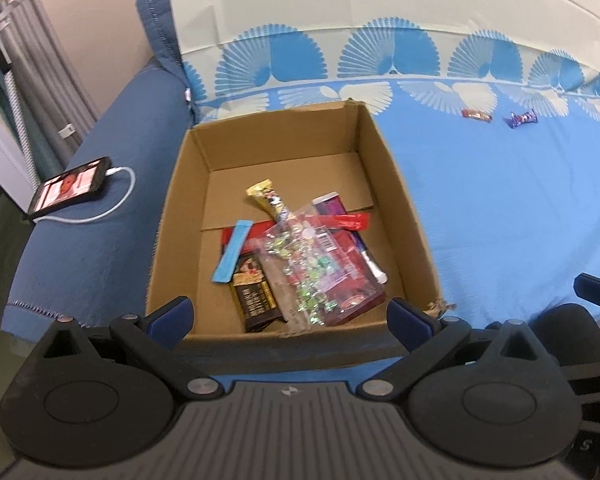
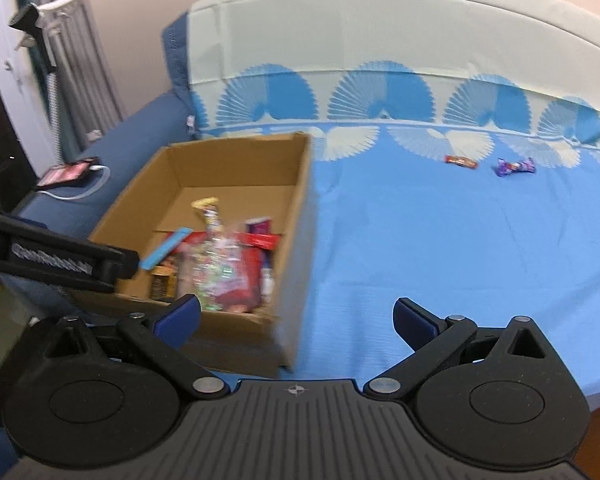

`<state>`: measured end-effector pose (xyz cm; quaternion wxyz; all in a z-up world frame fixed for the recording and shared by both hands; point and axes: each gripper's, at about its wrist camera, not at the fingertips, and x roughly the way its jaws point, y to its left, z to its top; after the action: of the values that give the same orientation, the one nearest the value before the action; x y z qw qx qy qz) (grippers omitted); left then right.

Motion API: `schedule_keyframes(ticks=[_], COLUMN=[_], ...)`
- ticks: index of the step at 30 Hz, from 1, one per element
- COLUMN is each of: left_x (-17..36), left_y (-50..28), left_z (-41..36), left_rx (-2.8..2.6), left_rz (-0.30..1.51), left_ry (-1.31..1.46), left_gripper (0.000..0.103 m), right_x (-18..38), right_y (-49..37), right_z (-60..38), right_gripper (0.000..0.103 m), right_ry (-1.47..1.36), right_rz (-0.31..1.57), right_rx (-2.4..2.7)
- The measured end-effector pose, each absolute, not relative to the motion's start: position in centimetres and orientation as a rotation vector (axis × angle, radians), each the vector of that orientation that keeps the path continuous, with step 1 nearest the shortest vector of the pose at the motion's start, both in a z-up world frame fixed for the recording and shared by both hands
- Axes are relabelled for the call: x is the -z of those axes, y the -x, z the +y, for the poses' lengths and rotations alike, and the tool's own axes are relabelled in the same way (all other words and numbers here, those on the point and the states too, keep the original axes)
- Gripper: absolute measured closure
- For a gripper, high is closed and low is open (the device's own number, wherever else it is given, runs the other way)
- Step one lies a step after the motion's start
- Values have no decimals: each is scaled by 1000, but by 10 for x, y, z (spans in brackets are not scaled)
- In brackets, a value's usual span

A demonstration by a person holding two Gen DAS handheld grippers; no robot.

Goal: Organize snacks
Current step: 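Lift both open tools from the box and move toward the loose candies, then grasp the red-wrapped candy with left tool while right tool grasps purple candy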

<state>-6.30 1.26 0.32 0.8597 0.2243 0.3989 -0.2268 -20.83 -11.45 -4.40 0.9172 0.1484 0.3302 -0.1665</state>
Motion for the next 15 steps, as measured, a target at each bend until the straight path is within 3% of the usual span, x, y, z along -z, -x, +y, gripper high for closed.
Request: schedule_keyframes(ticks=[15], left_x=[18], left_y=[19], left_z=[-139], left_rx=[624], left_rz=[923], left_ry=[-523], left_gripper=[0], right_x=[85], right_y=[227], right_z=[-287], right_gripper=[1], right_ry=[-507], right_rz=[681], right_rx=[660])
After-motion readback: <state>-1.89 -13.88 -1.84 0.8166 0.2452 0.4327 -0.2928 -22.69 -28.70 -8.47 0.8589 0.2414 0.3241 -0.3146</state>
